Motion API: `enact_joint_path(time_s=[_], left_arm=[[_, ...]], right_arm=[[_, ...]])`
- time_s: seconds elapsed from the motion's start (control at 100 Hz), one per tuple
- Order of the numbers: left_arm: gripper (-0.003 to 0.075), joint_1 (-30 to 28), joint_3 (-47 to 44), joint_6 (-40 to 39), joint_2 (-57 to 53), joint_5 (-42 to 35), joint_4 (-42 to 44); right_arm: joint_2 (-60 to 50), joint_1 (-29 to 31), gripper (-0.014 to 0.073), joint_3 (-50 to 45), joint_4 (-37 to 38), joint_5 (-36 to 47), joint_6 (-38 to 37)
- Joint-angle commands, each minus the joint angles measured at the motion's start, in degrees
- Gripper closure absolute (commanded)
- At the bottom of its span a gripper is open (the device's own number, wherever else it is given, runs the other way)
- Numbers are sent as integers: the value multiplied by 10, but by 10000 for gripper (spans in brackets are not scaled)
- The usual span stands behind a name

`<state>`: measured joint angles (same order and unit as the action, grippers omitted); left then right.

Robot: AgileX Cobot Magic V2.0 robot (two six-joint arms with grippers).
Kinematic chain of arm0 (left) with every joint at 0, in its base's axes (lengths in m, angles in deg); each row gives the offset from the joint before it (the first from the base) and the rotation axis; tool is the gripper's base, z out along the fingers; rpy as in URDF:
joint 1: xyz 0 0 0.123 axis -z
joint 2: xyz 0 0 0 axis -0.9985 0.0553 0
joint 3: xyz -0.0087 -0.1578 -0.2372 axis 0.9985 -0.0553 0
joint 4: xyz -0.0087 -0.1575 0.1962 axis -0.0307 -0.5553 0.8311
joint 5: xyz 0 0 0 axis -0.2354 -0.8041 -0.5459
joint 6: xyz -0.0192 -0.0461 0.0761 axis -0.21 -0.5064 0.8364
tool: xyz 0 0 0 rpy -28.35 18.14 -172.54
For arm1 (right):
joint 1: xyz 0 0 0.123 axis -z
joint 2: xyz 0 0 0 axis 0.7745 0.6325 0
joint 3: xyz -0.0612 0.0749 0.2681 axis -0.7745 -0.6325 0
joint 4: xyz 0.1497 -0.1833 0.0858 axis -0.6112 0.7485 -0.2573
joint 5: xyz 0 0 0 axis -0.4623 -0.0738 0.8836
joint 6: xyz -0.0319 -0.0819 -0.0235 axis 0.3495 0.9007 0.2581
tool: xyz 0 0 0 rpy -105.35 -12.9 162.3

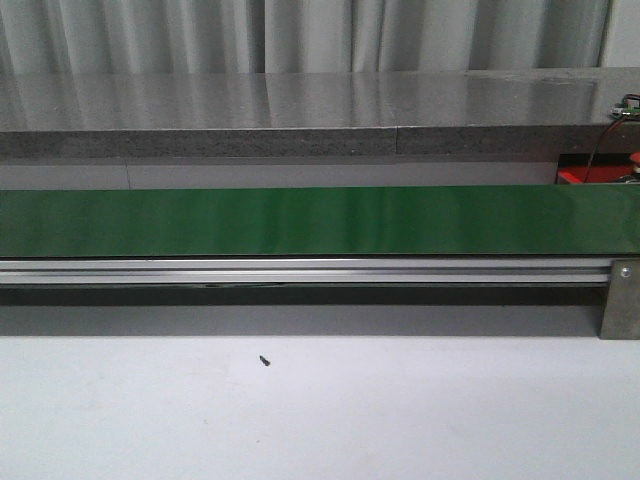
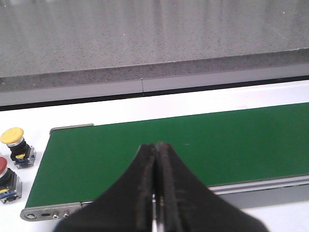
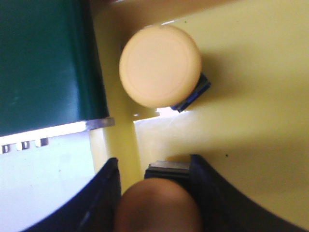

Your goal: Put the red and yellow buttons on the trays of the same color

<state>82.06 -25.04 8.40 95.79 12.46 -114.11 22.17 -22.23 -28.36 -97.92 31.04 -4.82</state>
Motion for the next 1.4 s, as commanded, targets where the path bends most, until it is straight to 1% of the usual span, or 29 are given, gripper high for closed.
enact_joint_path(time_s=[0.0,0.15,0.22,0.29,0.33,0.34,0.39,0.44,0.5,0.65,0.78,0.85,0.95,1.09,1.16,1.26,1.29,1.34,1.39], left_arm=[[740,5,16,-5,1,-33,-15],[740,5,16,-5,1,-33,-15],[740,5,16,-5,1,-33,-15],[740,5,16,-5,1,-33,-15],[740,5,16,-5,1,-33,-15],[740,5,16,-5,1,-33,-15],[740,5,16,-5,1,-33,-15],[740,5,16,-5,1,-33,-15],[740,5,16,-5,1,-33,-15],[740,5,16,-5,1,-33,-15],[740,5,16,-5,1,-33,-15],[740,5,16,-5,1,-33,-15],[740,5,16,-5,1,-33,-15],[740,5,16,-5,1,-33,-15],[740,5,16,-5,1,-33,-15],[740,5,16,-5,1,-33,-15],[740,5,16,-5,1,-33,-15],[740,5,16,-5,1,-33,-15],[740,5,16,-5,1,-33,-15]], right_arm=[[-3,-2,451,11,-18,14,5],[10,-2,449,11,-18,9,5],[10,-2,426,11,-18,0,5],[10,-2,356,12,-18,-10,5],[9,-2,279,14,-18,-13,5],[8,-2,279,14,-18,-14,5],[7,-2,185,19,-18,-21,5],[3,-2,118,25,-20,-28,5],[-7,-2,79,33,-23,-36,5],[-57,-2,85,47,-25,-37,5],[-117,-11,85,57,-48,-37,15],[-151,-32,85,59,-62,-30,41],[-200,-81,85,59,-71,-5,85],[-269,-145,85,59,-67,33,110],[-293,-158,86,58,-64,33,110],[-326,-160,87,57,-64,29,110],[-334,-160,96,56,-64,28,110],[-345,-160,138,56,-64,27,110],[-354,-160,226,56,-64,27,110]])
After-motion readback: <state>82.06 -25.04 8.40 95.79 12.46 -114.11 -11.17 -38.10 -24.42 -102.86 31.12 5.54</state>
